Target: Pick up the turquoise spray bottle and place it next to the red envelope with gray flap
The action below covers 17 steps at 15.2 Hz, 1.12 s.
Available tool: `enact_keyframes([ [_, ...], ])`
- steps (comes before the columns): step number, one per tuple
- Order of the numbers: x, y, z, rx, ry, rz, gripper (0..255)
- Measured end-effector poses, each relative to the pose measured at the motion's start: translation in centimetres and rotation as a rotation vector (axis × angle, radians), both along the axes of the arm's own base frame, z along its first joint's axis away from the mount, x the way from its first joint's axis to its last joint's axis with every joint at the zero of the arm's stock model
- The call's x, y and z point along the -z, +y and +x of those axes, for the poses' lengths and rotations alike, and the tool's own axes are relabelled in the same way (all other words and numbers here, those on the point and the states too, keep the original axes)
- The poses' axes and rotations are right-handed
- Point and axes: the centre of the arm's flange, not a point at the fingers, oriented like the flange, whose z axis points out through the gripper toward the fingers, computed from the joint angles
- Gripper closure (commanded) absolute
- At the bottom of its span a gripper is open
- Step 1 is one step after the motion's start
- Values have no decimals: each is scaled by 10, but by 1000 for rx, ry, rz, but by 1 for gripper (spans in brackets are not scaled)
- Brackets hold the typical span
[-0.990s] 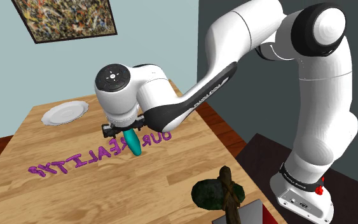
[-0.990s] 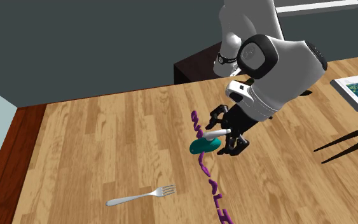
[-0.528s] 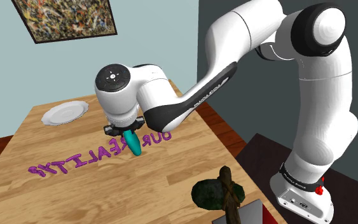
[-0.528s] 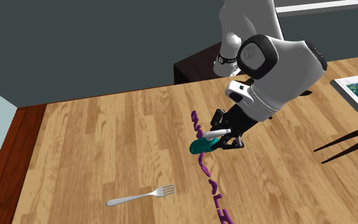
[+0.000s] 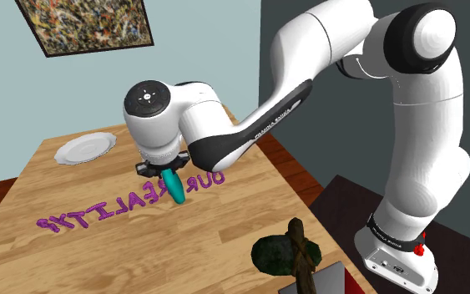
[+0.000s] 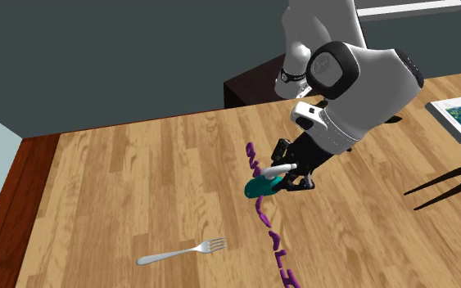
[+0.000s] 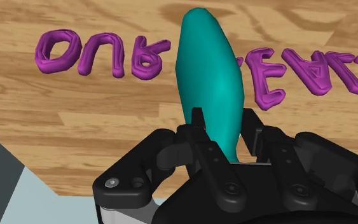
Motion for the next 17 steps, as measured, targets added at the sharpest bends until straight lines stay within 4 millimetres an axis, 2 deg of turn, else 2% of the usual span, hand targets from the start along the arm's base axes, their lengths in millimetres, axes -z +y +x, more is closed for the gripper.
enact_keyframes([
  [17, -90, 1, -1, 0, 0, 0, 255],
])
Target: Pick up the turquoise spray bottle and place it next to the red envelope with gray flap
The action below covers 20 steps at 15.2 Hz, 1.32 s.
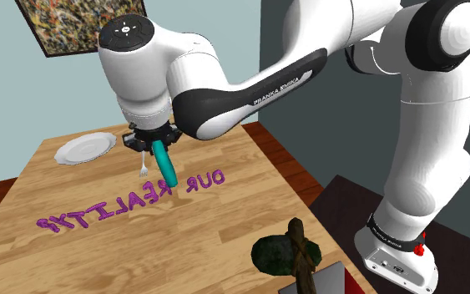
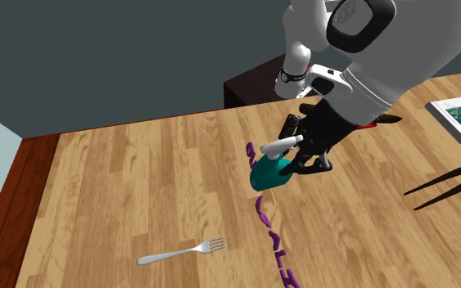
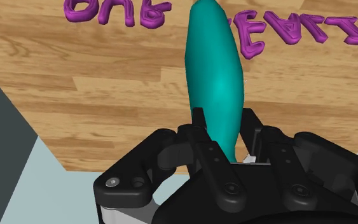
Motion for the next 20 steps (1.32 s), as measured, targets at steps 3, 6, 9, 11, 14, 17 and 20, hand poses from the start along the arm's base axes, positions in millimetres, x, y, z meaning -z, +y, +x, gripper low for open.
enact_keyframes([
  [3, -16, -1, 0, 0, 0, 0, 255],
  [6, -30, 0, 0, 0, 0, 0, 255],
  [9, -46, -1, 1, 0, 0, 0, 255],
  [11, -57, -1, 2, 0, 0, 0, 255],
  [14, -73, 0, 1, 0, 0, 0, 255],
  [17, -88, -1, 0, 0, 0, 0, 255],
  [20, -103, 1, 1, 0, 0, 0, 255],
])
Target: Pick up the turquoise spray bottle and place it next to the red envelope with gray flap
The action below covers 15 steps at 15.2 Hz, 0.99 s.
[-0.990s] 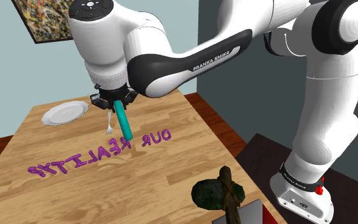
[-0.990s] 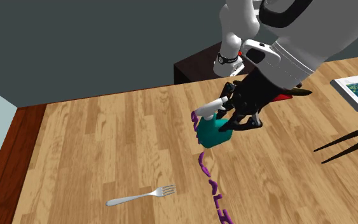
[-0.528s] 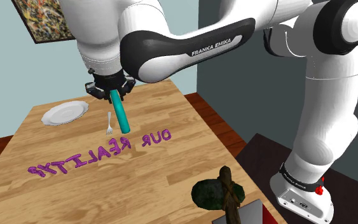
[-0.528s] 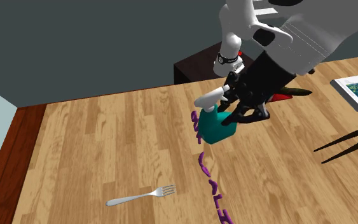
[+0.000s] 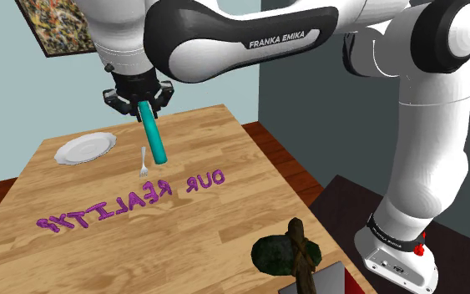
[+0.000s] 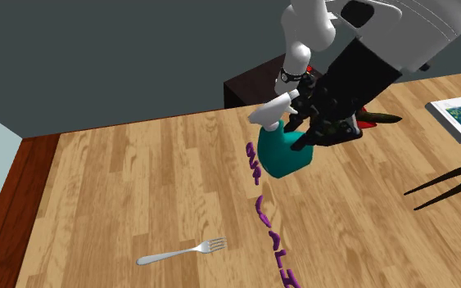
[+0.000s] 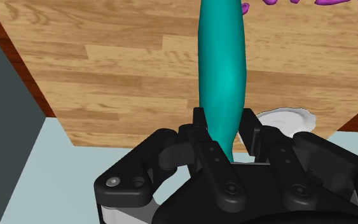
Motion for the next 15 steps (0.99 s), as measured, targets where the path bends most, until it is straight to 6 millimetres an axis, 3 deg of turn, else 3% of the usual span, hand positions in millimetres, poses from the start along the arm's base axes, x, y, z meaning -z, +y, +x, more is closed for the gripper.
enact_keyframes([
  [15, -80, -1, 0, 0, 0, 0, 255],
])
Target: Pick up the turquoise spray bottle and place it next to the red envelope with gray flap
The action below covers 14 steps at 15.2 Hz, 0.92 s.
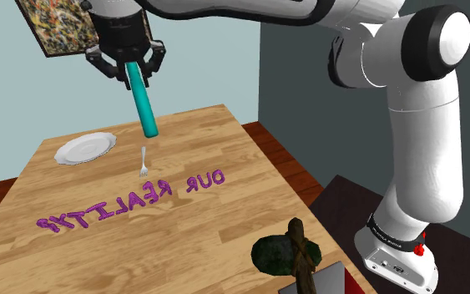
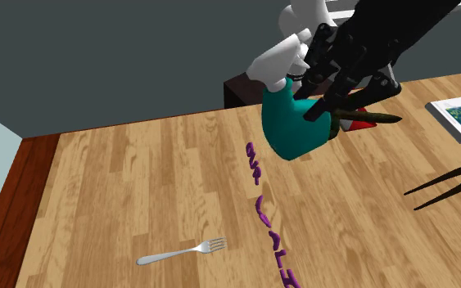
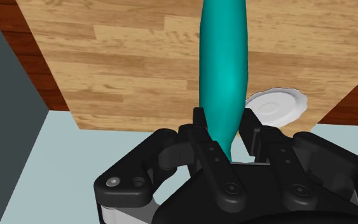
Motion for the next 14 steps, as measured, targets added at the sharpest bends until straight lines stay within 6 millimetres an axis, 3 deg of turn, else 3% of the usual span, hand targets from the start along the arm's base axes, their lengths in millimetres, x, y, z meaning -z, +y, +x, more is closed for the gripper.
enact_keyframes([
  [7, -32, 0, -6, 0, -1, -1, 255],
  [14, -37, 7, -93, -1, -1, 1, 255],
])
